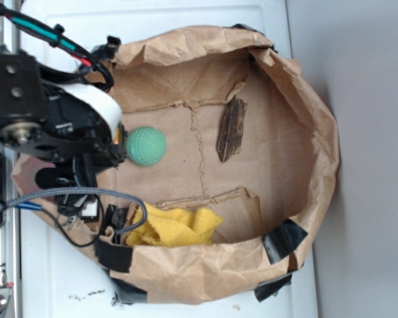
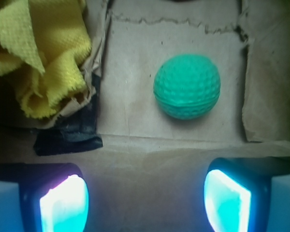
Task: Grab the green ball.
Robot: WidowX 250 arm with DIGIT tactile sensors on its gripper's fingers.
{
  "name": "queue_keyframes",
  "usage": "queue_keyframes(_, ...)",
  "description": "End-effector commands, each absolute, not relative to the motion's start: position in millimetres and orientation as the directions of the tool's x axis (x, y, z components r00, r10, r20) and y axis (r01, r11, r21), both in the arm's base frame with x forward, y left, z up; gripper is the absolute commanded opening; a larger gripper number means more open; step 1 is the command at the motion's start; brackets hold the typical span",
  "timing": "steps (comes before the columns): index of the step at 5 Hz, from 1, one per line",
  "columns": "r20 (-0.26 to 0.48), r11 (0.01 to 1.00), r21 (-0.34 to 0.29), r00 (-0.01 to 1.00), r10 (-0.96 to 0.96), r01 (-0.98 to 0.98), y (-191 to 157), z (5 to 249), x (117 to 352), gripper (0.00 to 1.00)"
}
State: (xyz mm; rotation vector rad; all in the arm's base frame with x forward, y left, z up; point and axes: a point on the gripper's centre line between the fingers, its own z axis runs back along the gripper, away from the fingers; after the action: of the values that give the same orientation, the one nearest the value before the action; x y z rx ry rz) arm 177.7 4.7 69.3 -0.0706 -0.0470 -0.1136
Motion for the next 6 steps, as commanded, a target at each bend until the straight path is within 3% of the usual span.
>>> queue_keyframes(1, 0.071, 0.996, -0.048, 0.995, -0.069, 0.072, 18.8, 83.1, 193.0, 1.0)
queue_keyframes(6, 0.102, 0.996, -0.087, 0.994, 0.039, -0.03, 28.8, 89.1, 196.6, 1.0)
